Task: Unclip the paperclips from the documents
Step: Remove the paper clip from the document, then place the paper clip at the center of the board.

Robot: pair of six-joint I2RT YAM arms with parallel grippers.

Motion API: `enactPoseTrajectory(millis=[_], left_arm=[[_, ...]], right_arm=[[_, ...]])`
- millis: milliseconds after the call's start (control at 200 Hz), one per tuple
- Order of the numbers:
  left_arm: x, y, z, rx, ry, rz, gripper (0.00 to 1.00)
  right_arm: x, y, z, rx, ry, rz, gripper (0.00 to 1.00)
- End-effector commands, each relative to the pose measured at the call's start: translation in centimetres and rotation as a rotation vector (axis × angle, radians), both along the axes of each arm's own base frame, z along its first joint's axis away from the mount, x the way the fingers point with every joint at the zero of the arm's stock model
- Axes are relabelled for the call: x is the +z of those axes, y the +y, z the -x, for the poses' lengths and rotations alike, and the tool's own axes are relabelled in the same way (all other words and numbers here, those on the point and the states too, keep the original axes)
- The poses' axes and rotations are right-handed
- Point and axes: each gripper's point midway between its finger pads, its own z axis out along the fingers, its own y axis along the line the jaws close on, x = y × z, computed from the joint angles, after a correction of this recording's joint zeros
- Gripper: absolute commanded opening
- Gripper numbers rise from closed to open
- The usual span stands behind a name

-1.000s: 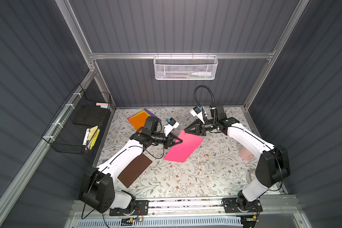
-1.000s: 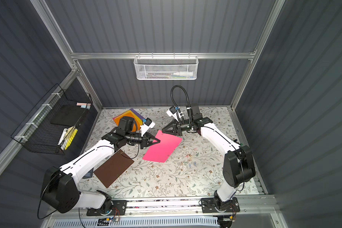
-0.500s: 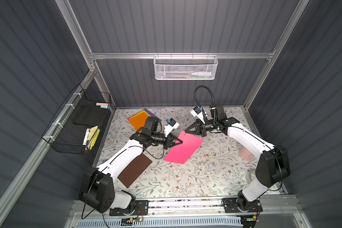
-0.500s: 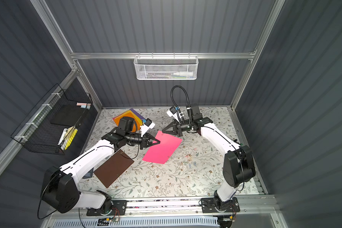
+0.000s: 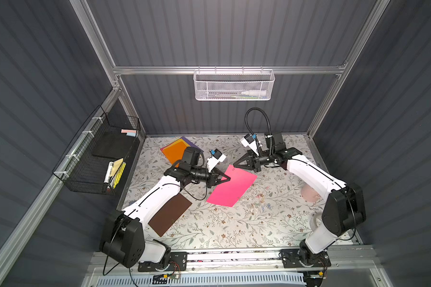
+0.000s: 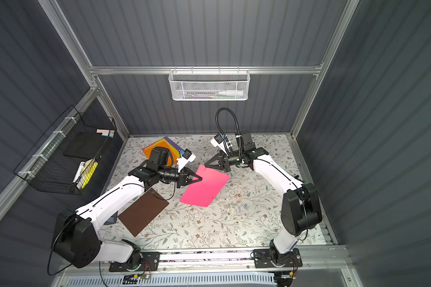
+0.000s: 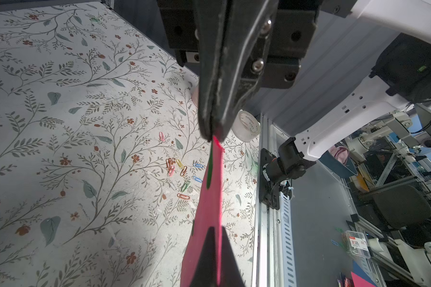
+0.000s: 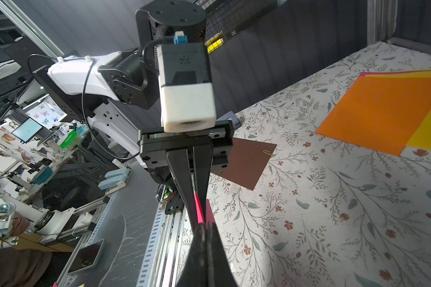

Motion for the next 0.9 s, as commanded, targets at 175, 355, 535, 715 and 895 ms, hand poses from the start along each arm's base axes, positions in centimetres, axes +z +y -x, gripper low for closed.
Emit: enactPoseTrajectory(millis=[175, 355, 535, 715, 895], left_arm=[[-2.3, 0.0, -0.1, 0.014, 0.059, -0.055, 0.0], [-2.3, 0.2, -0.1, 0.02, 0.061, -0.062, 0.0], [-0.6, 0.5, -0.7, 0.068, 0.014, -0.058, 0.0], [0.8, 1.0, -1.5, 0.107, -0.029, -0.048, 0.0], [3.4, 1.3, -1.8, 0.131, -0.084, 0.008, 0.0]], right_arm=[[0.9, -0.8, -0.4, -0.012, -0.022, -0.02, 0.0], [0.6, -1.2, -1.1, -0.047, -0.023, -0.003, 0.0], [-3.0, -3.7, -4.9, -0.29, 0.057, 0.15, 0.0], [-8.5, -7.8, -6.1, -0.56, 0.204, 0.304, 0.0], [-15.2, -9.6, -2.2, -0.657, 0.428, 0.459, 0.0]])
